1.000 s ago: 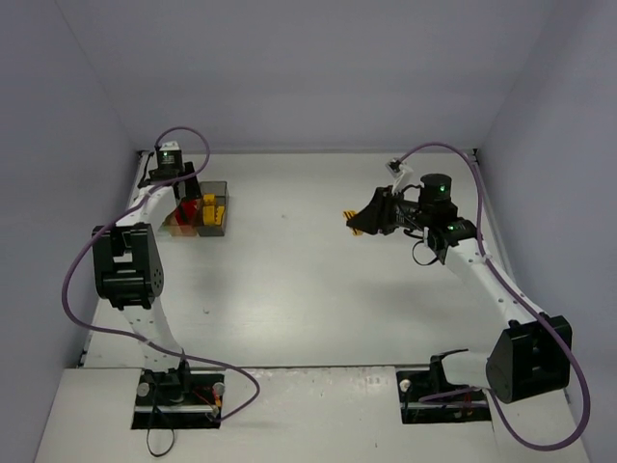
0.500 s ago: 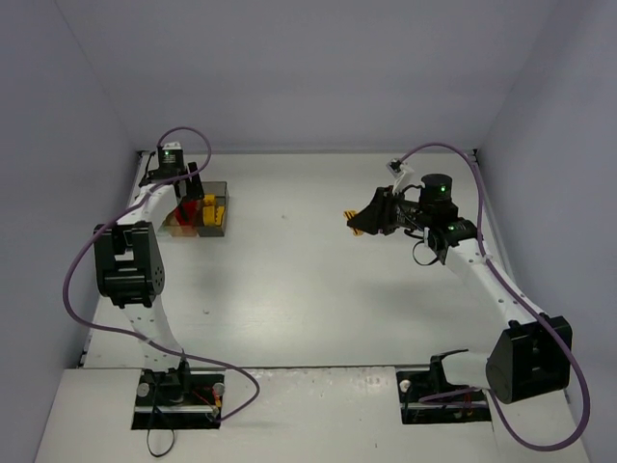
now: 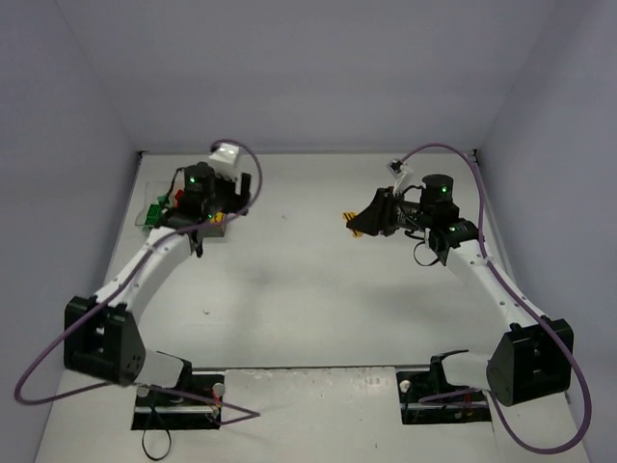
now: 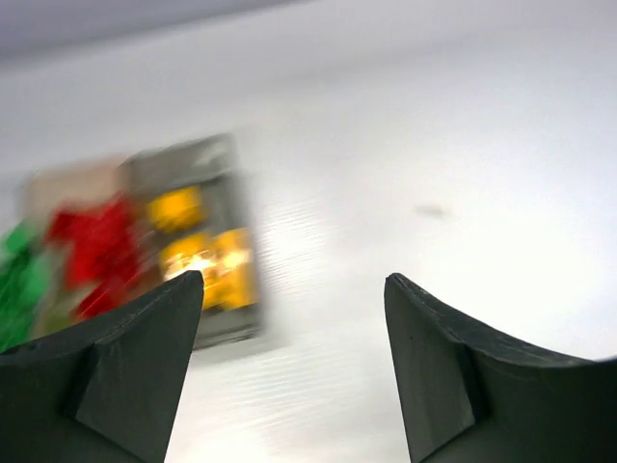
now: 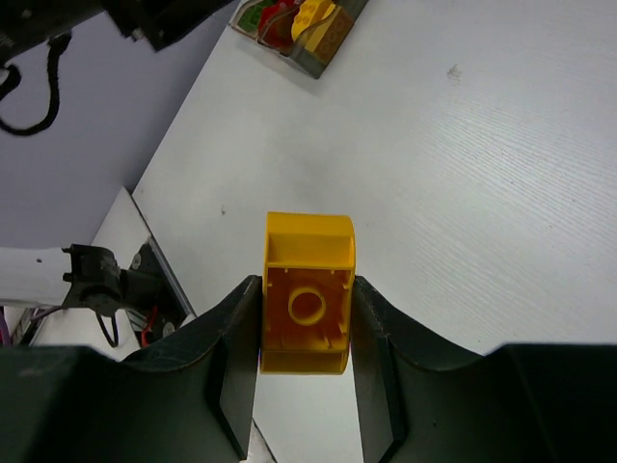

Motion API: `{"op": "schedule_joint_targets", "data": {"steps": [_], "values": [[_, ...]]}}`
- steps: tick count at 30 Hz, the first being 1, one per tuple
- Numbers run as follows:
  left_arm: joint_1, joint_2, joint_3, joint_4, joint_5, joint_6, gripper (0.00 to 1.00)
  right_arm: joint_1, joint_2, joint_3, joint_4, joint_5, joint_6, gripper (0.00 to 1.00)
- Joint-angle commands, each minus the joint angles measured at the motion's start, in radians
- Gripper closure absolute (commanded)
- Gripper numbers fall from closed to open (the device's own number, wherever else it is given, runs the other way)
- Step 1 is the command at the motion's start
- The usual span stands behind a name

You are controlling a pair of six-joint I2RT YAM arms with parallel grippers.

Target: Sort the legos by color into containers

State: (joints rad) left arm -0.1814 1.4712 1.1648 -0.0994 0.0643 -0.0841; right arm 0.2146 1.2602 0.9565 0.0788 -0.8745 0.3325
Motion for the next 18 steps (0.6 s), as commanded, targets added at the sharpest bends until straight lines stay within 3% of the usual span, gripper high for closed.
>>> {"op": "schedule_joint_targets", "data": {"steps": [1, 4, 6, 11, 18], "values": [[-0.143, -0.159, -0.092, 0.225, 0.156, 0.176, 0.31, -0.001, -0.035, 0.044, 0.068, -0.078, 0.007, 1.00], [-0.291, -0.233, -0.165, 0.347, 0.236, 0.198, 0.30, 0.002, -0.033, 0.048, 0.073, -0.118, -0.016, 1.00], [-0.323, -0.255, -0.165, 0.354, 0.282, 0.134, 0.30, 0.003, -0.030, 0.051, 0.073, -0.152, -0.038, 1.00], [-0.334, -0.265, -0.067, 0.285, 0.336, -0.139, 0.30, 0.005, -0.047, 0.036, 0.076, -0.230, -0.136, 1.00], [-0.332, -0.226, -0.017, 0.354, 0.667, -0.362, 0.30, 0.017, -0.074, 0.024, 0.093, -0.308, -0.291, 1.00]]}}
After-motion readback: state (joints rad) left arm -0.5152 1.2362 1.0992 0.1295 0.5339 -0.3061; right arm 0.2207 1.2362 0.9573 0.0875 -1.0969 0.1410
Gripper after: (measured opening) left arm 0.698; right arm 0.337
